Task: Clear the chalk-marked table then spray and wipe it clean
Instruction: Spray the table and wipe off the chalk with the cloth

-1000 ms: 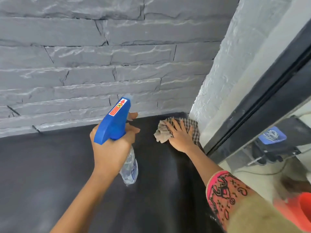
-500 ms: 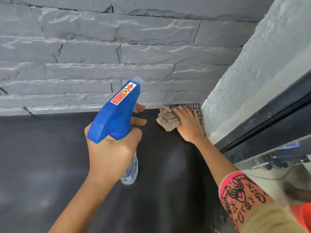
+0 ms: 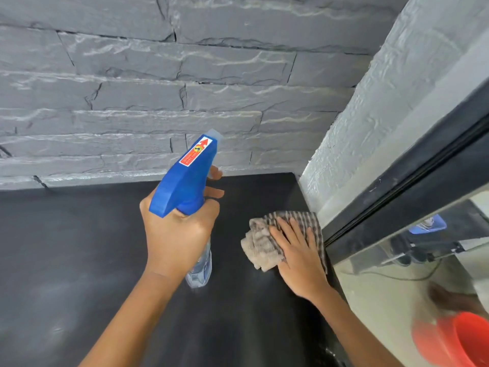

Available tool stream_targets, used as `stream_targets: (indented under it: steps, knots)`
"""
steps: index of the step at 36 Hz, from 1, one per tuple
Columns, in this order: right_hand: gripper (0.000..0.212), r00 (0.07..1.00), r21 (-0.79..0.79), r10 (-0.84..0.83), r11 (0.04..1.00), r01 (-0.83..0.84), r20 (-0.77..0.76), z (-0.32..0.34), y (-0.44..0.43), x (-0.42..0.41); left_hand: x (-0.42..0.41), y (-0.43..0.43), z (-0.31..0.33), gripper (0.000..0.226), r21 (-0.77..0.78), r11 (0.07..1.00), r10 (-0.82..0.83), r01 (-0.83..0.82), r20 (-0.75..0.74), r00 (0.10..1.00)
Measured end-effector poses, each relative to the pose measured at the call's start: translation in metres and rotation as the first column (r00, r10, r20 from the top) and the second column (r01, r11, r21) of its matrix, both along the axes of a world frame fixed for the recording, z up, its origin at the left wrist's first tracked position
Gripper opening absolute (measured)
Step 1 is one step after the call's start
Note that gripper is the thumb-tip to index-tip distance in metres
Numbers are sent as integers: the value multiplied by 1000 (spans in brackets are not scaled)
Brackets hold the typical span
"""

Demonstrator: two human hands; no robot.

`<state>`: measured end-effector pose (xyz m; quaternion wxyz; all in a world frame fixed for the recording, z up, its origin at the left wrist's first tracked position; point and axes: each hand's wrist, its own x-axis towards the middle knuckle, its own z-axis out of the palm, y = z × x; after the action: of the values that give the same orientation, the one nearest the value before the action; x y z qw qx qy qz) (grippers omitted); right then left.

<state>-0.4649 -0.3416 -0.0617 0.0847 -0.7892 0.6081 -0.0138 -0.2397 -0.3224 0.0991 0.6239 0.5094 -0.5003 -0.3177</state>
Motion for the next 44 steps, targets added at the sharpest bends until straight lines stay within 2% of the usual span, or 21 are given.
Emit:
stream_targets:
  steps: [2, 4, 10, 15, 21, 26, 30, 36, 39, 44]
  knots:
    - [59, 1000, -9, 11, 1000, -11, -18, 1, 13, -2, 0, 0, -1, 38, -2, 1000, -2, 2, -4, 1000]
    - [64, 1000, 14, 2, 1000, -2, -16, 5, 4, -2, 1, -1, -1, 38, -6, 1000, -5, 5, -3, 1000]
    - [64, 989, 7, -141, 990, 141, -36, 15, -93, 3, 2, -2, -2, 51, -10, 1000, -9, 9, 17, 1000]
    - [63, 973, 125, -228, 965, 232, -45, 15, -122, 51, 3, -3, -2, 51, -13, 1000, -4, 4, 38, 999]
    - [65, 994, 110, 105, 989, -99, -42, 15, -60, 91, 1, -2, -4, 43, -10, 1000, 23, -23, 6, 1000]
    - [68, 986, 27, 163, 986, -162, -43, 8, 20, 63, 1, -2, -4, 38, -7, 1000, 16, -15, 11, 1000]
    - [68, 994, 51, 89, 995, -85, -71, 9, 43, 14, 0, -1, -5, 37, 5, 1000, 15, -15, -15, 1000]
    - [61, 987, 109, -122, 985, 133, -102, 13, -32, -11, 0, -3, -5, 32, 23, 1000, 14, -13, -12, 1000]
    - [62, 982, 101, -150, 982, 161, -112, 12, -45, -3, 0, -1, -3, 29, 45, 999, 12, -12, -10, 1000]
    - [60, 978, 117, -136, 981, 156, -157, 15, 4, -4, 3, 5, 2, 34, 98, 995, 29, -29, -2, 1000]
